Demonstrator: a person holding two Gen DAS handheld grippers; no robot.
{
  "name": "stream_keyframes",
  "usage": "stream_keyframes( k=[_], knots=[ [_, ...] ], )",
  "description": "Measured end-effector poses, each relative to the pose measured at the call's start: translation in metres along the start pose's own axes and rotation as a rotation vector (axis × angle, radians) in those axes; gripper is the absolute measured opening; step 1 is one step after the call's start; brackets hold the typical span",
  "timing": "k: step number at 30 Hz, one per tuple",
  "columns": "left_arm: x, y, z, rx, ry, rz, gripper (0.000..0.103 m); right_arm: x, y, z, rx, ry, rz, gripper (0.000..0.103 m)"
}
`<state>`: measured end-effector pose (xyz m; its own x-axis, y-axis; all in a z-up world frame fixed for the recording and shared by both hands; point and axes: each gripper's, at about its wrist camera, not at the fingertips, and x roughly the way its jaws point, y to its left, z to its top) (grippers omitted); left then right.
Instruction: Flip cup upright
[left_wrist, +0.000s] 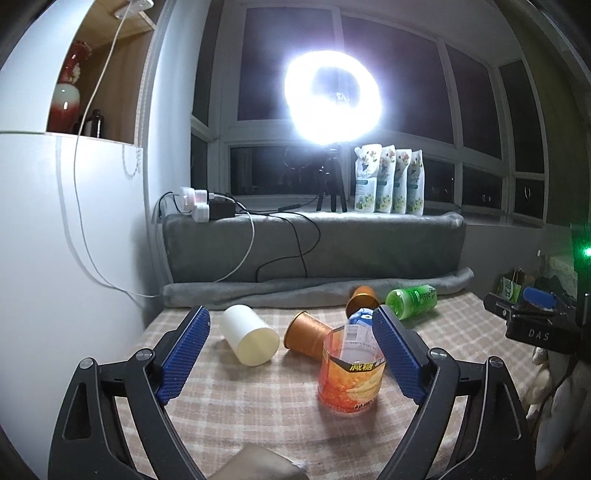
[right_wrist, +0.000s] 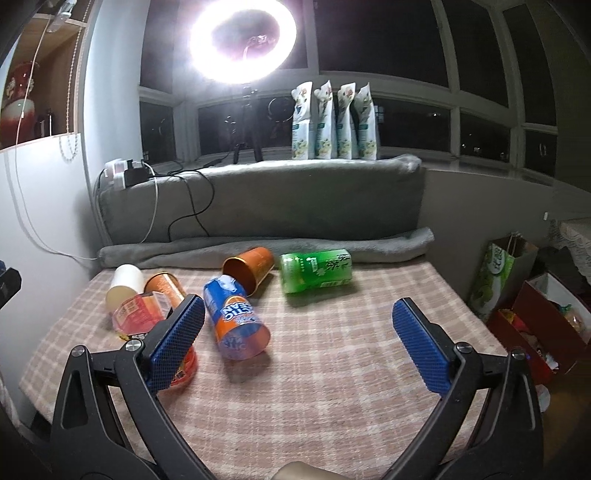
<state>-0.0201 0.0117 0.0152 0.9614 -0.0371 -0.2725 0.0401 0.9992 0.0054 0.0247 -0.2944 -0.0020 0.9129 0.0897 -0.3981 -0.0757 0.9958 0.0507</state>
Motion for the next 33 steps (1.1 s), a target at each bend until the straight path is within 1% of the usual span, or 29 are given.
stream_keyframes(
  k=[9, 33],
  knots=[
    [0.0011, 0.0015, -0.0007, -0.018, 0.012, -0.005, 0.090, 0.0002, 0.0002, 0.0004, -0.008, -0.008, -0.015, 0.103],
    [0.0011, 0.0040, -0.0046, -0.038, 0.020, -0.003, 0.090, 0.0012, 0.0013, 0.0001, -0.011, -0.007, -0.012, 0.103]
  ],
)
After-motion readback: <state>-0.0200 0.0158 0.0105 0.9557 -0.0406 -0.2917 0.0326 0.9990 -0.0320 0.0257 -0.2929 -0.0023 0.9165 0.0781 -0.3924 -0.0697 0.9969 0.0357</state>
